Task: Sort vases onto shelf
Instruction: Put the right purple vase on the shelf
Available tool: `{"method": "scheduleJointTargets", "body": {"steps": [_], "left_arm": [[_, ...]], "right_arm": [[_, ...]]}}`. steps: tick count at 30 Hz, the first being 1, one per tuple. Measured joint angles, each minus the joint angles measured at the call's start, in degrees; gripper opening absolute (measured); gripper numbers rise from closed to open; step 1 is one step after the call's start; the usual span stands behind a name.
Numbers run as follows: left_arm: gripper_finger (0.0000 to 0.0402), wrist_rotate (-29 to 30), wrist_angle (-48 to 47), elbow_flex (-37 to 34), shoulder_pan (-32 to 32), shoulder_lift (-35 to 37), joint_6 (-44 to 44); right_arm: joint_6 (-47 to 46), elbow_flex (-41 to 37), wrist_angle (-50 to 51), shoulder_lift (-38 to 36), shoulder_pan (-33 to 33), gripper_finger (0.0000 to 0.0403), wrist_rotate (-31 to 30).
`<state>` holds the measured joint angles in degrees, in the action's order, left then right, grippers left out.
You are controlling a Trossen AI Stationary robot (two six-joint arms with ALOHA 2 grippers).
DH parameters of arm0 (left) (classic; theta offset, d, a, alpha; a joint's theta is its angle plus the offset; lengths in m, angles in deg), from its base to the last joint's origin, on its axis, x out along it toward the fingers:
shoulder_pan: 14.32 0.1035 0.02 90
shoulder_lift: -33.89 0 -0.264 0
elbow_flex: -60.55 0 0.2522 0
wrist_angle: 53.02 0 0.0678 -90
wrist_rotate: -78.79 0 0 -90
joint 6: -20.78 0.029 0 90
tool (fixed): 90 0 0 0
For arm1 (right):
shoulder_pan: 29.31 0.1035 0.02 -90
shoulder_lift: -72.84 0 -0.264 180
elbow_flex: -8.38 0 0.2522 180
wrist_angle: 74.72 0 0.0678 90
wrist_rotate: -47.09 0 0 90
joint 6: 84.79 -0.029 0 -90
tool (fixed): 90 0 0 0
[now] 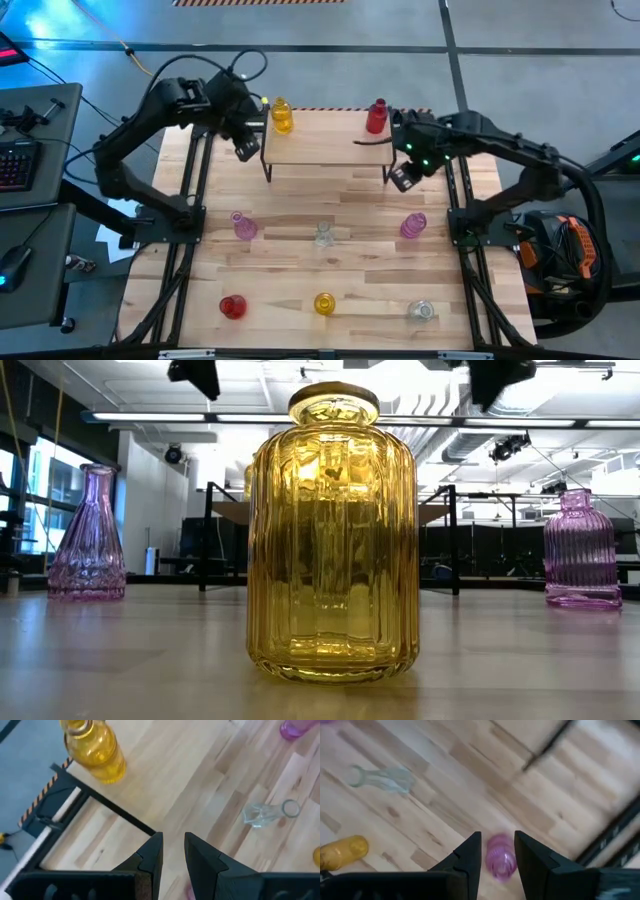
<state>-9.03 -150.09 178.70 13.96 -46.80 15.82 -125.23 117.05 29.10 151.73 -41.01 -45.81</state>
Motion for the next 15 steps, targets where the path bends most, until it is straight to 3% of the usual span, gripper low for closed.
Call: {"method": "scheduleJointTargets", "body": {"steps": [7,15], "left_arm": [[0.0071,0.0,0.5,-5.0,0.0,2.9,-2.4],[0.0071,0.0,0.5,-5.2,-1.3,3.1,-2.4]], "right_arm": [[-9.6,-11.2,0.0,-5.9,2.5,0.0099,1.4],[-18.1,-20.5,-0.4,-7.3,8.8,0.0099,6.5]]}}
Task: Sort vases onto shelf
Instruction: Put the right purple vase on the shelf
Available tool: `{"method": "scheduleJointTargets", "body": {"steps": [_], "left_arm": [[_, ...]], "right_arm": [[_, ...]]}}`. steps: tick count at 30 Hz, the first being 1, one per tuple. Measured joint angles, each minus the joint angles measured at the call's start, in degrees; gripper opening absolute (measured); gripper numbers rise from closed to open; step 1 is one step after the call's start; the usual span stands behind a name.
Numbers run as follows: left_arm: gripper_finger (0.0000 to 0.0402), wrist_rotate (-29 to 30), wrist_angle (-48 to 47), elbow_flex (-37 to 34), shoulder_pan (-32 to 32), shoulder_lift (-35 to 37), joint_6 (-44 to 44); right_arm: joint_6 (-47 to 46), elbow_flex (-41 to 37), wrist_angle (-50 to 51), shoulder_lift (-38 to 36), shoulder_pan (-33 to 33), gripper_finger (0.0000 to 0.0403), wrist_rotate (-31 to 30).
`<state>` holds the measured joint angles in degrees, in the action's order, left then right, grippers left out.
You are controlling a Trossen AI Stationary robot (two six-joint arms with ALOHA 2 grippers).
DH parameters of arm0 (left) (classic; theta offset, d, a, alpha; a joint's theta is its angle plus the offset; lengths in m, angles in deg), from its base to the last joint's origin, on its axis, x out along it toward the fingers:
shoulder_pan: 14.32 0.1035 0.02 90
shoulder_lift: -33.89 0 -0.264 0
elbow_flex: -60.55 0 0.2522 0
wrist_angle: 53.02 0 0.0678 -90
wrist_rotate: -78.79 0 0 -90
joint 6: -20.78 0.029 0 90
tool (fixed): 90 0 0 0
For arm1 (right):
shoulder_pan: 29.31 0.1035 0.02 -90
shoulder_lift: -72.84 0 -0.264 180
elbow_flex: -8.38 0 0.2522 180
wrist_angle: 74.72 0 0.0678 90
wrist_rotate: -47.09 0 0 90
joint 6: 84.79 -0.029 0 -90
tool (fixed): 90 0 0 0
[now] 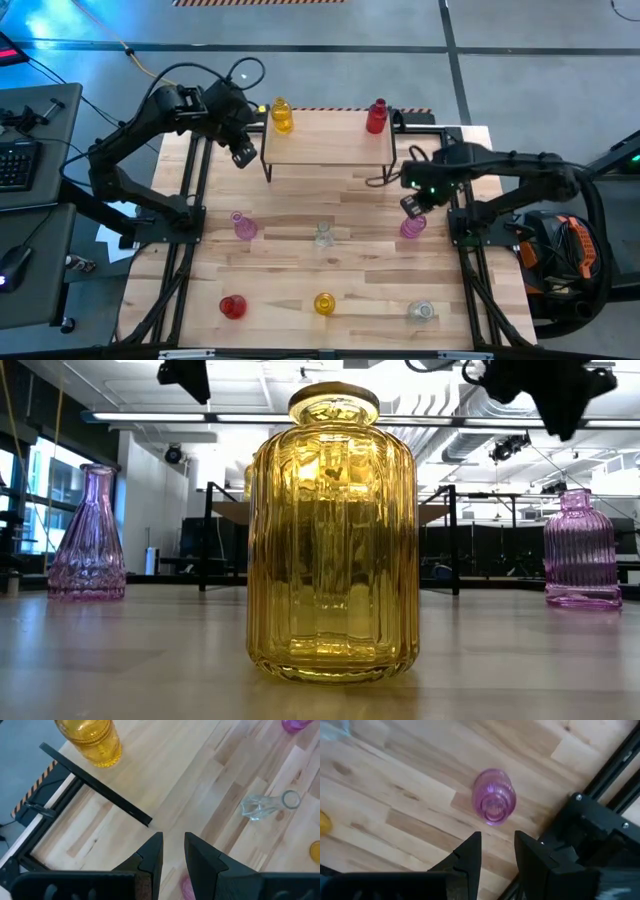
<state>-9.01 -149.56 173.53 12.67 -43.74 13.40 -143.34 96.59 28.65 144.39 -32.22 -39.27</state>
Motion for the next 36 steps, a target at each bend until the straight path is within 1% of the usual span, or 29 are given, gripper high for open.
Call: {"method": "scheduleJointTargets", "body": {"steps": [4,11,20,28,36], "left_arm": [[0.0071,0.1,0.2,0.0,-0.4,0.0,0.0],[0.0071,0.2,1.6,0.0,-0.4,0.0,0.0],[0.0071,0.2,1.9,0.0,-0.4,0.0,0.0],[0.0071,0.2,1.9,0.0,-0.4,0.0,0.0],[0.0071,0.2,2.1,0.0,-0.4,0.0,-0.1]], "right_arm": [[-2.4,-2.8,-1.8,0.0,2.7,0.0099,0.9],[-2.7,-6.4,-7.8,0.0,5.0,0.0099,0.9],[-3.1,-11.4,-11.1,0.0,5.3,0.0099,-0.2],[-3.1,-15.3,-15.0,0.0,5.3,0.0099,0.3],[-4.6,-18.1,-16.2,0.0,5.2,0.0099,0.8]]}}
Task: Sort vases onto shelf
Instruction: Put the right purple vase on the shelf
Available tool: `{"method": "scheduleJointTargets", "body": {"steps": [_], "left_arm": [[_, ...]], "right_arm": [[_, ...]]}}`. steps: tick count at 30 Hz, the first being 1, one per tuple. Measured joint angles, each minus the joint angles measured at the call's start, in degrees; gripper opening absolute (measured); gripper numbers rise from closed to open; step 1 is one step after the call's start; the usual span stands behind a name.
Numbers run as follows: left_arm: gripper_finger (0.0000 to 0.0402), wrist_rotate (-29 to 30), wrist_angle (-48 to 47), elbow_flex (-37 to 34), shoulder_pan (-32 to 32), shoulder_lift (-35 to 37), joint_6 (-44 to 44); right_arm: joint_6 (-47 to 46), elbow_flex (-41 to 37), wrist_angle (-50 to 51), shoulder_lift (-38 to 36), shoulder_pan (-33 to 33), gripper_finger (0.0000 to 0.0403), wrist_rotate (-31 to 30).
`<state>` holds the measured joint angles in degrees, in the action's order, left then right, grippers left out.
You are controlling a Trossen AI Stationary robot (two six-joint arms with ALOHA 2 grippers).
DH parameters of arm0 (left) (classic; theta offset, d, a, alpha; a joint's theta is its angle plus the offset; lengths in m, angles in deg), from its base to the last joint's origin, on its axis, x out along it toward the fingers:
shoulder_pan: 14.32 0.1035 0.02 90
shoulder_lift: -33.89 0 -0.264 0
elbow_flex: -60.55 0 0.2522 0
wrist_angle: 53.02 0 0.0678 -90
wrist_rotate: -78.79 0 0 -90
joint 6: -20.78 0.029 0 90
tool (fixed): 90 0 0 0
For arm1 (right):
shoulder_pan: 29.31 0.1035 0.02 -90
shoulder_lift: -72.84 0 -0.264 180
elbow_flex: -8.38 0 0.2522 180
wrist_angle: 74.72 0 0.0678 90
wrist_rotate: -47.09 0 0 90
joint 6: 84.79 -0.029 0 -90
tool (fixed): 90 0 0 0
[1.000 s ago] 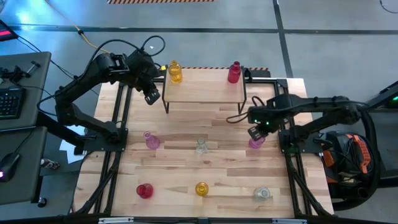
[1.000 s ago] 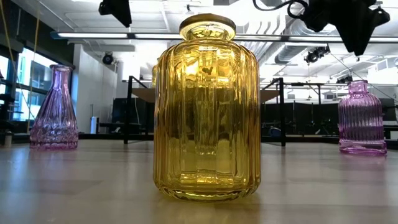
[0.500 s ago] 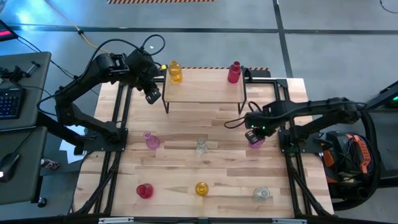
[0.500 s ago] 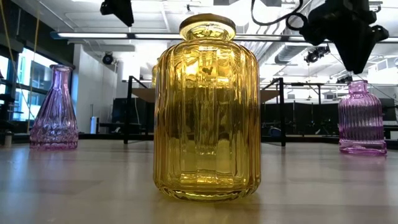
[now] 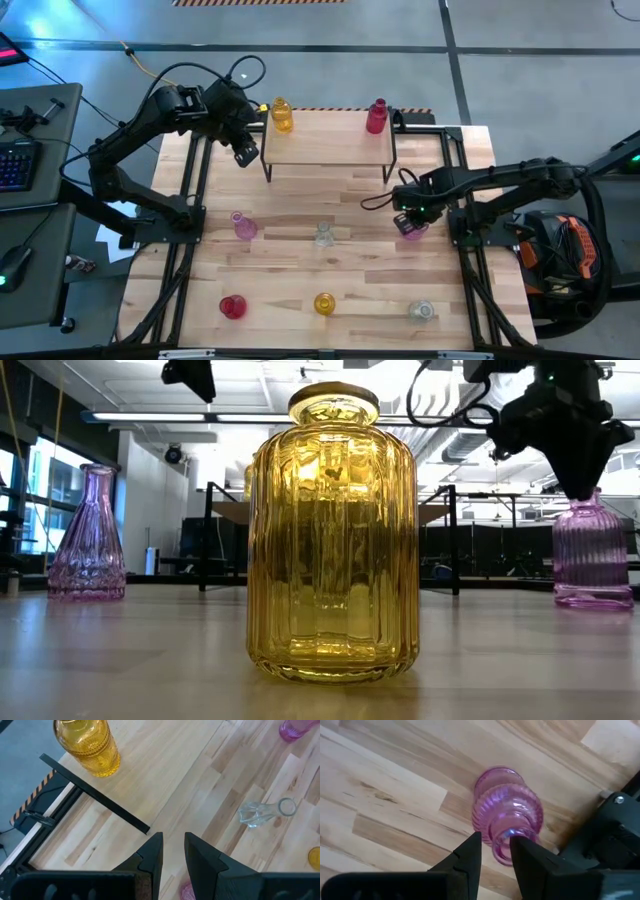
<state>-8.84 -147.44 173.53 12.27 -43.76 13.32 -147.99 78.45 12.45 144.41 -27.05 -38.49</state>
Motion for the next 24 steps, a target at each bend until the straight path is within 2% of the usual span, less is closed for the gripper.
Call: {"method": "scheduleJointTargets", "body": {"steps": [6,13,24], "left_arm": [[0.0071,0.0,0.0,0.0,0.0,0.0,0.0],[0.0071,0.0,1.3,0.0,0.0,0.0,0.0],[0.0071,0.0,1.3,0.0,0.0,0.0,0.1]], "right_arm": [[-1.1,-1.4,-1.3,-0.2,0.0,0.0086,0.1],[-1.3,-1.5,-1.2,-0.1,0.0,0.0011,0.1],[-1.4,0.2,-0.5,0.3,0.0,0.0006,0.2]]}}
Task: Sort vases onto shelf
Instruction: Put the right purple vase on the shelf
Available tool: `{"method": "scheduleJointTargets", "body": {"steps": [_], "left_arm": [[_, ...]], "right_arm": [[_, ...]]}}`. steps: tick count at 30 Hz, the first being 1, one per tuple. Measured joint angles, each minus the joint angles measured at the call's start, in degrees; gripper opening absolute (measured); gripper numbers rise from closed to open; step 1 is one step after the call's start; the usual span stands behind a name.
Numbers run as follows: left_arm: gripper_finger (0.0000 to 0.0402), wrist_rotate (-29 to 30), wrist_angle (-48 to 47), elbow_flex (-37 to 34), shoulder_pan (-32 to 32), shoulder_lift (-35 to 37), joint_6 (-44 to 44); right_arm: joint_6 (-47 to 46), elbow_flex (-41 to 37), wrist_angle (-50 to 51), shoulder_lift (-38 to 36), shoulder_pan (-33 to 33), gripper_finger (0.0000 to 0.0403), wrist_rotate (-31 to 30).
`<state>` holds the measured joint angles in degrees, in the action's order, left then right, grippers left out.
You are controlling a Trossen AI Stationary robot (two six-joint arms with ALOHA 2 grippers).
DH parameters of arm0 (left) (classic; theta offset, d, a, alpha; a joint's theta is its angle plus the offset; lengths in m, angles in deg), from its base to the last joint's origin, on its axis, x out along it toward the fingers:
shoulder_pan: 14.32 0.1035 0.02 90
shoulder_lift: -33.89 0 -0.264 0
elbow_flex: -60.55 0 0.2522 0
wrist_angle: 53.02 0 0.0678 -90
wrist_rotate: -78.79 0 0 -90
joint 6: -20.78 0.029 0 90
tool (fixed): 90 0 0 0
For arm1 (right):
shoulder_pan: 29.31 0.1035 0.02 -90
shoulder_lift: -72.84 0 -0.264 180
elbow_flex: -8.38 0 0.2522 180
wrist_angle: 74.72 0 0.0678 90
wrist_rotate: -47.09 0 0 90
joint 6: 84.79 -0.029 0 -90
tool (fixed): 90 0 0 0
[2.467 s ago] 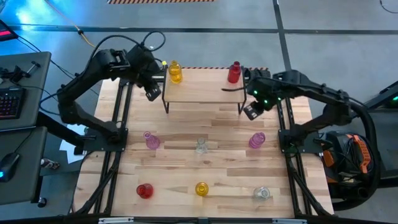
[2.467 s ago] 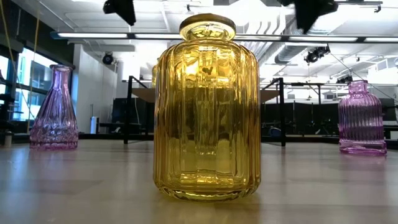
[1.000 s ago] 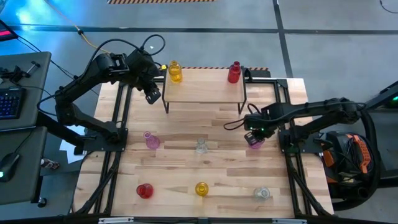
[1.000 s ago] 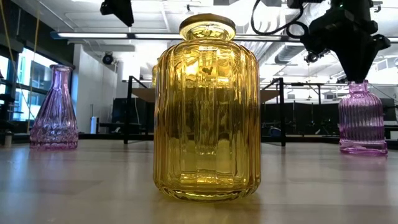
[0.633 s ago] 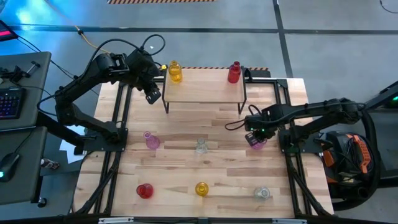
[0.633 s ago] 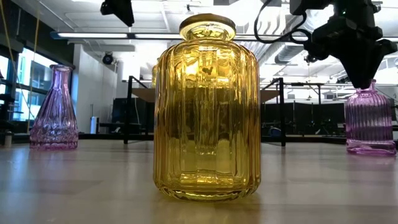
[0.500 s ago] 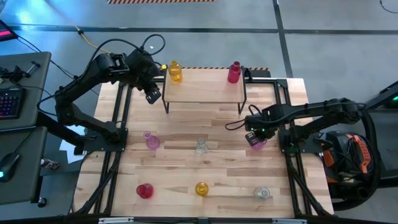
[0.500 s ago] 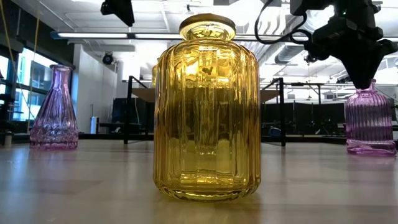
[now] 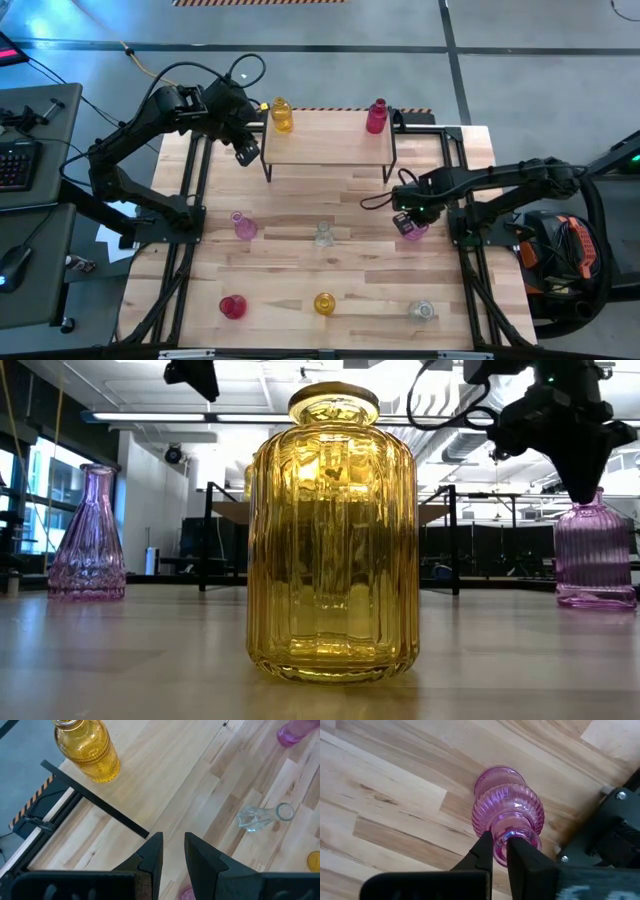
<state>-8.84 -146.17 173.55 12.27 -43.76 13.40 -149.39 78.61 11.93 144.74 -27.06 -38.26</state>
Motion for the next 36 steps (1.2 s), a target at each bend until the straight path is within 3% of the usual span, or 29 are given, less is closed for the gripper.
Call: {"method": "scheduleJointTargets", "body": {"steps": [10,19,26,36], "left_arm": [[0.0071,0.0,0.0,0.0,0.0,0.0,0.5],[0.0071,0.0,0.0,0.0,0.0,0.0,0.5],[0.0071,0.0,0.0,0.0,0.0,0.0,0.2],[0.0071,0.0,0.0,0.0,0.0,0.0,-0.5]], "right_arm": [[0.7,9.2,2.1,-0.1,0.0,0.0002,-1.1],[4.8,23.6,3.3,-0.2,-1.5,0.0001,-7.5],[12.9,33.9,6.0,0.5,-6.9,0.0001,-13.3],[31.0,48.5,8.5,10.0,-15.4,0.0001,-13.4]]}}
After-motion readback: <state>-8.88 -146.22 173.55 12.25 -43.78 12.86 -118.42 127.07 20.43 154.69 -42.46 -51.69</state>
